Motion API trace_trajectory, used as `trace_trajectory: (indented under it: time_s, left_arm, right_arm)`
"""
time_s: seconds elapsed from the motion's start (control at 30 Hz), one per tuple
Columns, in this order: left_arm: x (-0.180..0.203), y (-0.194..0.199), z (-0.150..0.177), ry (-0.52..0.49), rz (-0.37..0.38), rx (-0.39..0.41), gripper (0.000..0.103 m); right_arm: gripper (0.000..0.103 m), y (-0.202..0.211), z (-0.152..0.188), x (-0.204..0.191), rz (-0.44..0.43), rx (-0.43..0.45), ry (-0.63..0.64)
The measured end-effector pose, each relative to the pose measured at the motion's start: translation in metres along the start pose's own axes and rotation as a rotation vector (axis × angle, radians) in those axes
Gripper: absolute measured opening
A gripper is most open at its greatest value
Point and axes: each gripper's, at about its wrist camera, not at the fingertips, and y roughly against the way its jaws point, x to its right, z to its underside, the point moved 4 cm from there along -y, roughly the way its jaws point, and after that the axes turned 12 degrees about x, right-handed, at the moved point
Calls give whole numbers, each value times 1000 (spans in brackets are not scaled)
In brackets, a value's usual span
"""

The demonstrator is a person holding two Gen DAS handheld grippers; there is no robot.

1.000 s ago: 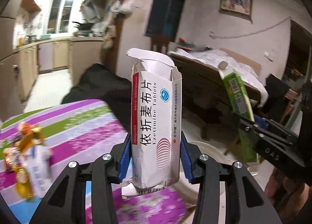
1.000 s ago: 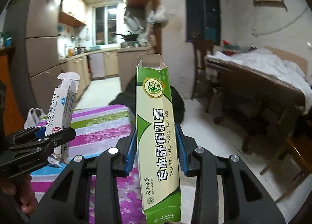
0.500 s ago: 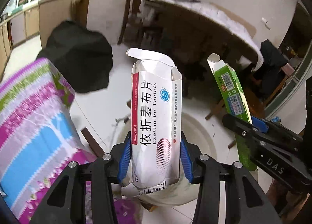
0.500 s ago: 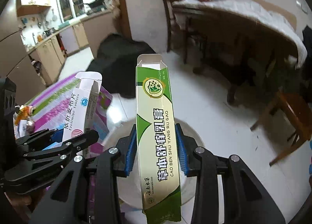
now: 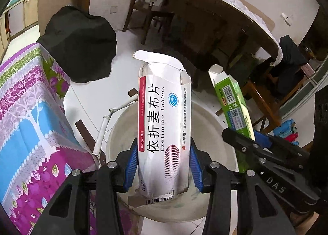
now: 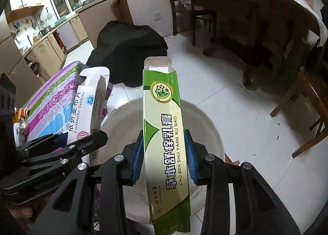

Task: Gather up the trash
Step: 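Carry both boxes over the white basin on the floor, then open both tools to drop the boxes into the basin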

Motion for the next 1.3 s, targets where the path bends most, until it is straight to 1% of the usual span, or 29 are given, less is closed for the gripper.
trace_trajectory:
  time_s: [0.27, 0.6, 0.87, 0.9, 0.93, 1.0, 1.03, 1.3]
  left_arm:
    - [2, 6, 2, -3, 0, -2, 47]
    - [0, 2, 5, -6, -12, -8, 47]
    - [-3, -3, 5, -7, -28, -10, 51]
    - [-3, -4, 5, -5, -31, -13, 53]
    - [-4, -5, 5, -3, -33, -15, 55]
    - [-5, -5, 4, 0, -41, -11, 60]
    - [-6, -4, 4, -1, -40, -7, 62]
    - [-10, 0, 4, 1, -41, -1, 63]
  right_arm:
    - [35, -7, -2, 2, -10, -7, -4]
    - [36, -11, -1, 12, -9, -6, -21]
    - [37, -15, 2, 17, -20, -9, -36]
    - [40, -15, 2, 18, -22, -4, -41]
    - [50, -13, 2, 21, -19, 3, -46]
    - [55, -11, 0, 25, -19, 17, -58]
    - [56, -9, -1, 26, -19, 21, -62]
    - [56, -2, -4, 33, -21, 44, -79]
